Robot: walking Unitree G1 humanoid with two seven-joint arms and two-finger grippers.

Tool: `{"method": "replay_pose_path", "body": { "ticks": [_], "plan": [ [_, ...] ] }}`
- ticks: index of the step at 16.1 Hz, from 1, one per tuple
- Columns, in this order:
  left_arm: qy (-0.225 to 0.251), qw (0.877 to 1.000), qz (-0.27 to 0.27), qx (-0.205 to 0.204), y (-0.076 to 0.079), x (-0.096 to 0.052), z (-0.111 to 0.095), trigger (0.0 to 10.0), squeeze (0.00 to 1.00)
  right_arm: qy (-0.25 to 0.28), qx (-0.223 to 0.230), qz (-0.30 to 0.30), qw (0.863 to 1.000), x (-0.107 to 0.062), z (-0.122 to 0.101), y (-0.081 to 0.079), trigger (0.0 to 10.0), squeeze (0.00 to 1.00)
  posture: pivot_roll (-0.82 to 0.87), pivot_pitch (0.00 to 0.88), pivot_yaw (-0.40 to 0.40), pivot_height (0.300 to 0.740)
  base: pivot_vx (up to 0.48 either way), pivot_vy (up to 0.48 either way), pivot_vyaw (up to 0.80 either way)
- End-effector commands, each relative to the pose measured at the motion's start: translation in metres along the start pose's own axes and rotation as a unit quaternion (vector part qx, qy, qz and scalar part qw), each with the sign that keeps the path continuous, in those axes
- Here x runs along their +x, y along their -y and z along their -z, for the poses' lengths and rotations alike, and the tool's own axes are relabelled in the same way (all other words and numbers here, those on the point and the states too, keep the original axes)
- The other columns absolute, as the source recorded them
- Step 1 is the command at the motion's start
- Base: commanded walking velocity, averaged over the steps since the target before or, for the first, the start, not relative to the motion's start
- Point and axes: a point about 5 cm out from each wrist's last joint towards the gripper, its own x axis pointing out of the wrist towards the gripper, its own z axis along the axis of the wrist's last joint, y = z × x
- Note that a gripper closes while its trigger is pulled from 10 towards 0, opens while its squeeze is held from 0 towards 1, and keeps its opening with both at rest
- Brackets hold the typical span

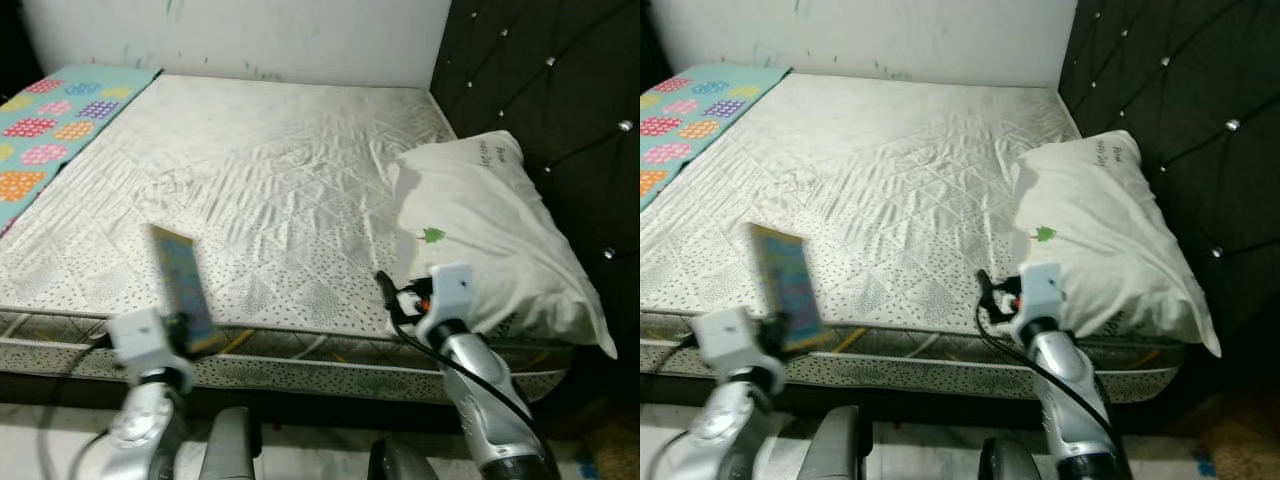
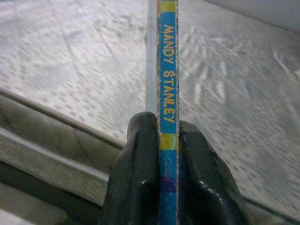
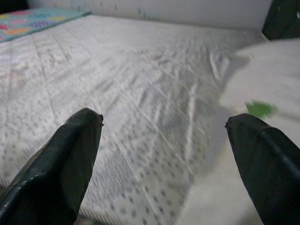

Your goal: Clean up the room

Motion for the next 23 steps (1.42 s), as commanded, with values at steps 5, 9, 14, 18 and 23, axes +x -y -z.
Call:
{"method": "replay_pose_path", "body": {
  "ticks": [5,9,14,18,23],
  "plan": [
    [0.042,0.999,0.021,-0.011,0.018,-0.004,-0.015,10.0,0.0,0.002,-0.008,0.0,1.0,-0.004,-0.003,0.006,10.0,0.0,-0.11,0.005,-0.044,0.62,0.0,0.0,0.0],
    [0.037,0.998,0.015,-0.041,0.018,-0.017,-0.013,10.0,0.0,-0.021,-0.015,-0.032,0.999,-0.016,0.004,0.001,10.0,0.0,-0.11,0.065,-0.1,0.62,0.0,0.0,0.0],
    [0.044,0.998,0.023,-0.05,0.021,-0.021,-0.019,10.0,0.0,-0.037,-0.016,-0.05,0.998,-0.023,0.005,-0.005,10.0,0.0,-0.11,0.113,-0.117,0.62,0.0,0.0,0.0],
    [0.044,0.997,0.027,-0.05,0.022,-0.022,-0.02,10.0,0.0,-0.044,-0.015,-0.05,0.998,-0.026,0.006,-0.005,10.0,0.0,-0.11,0.122,-0.112,0.62,0.194,0.0,0.0],
    [0.048,0.997,0.033,-0.046,0.023,-0.02,-0.023,10.0,0.0,-0.043,-0.013,-0.047,0.998,-0.022,0.006,-0.007,10.0,0.0,-0.1,0.118,-0.101,0.62,0.312,0.0,0.0]
  ]
}}
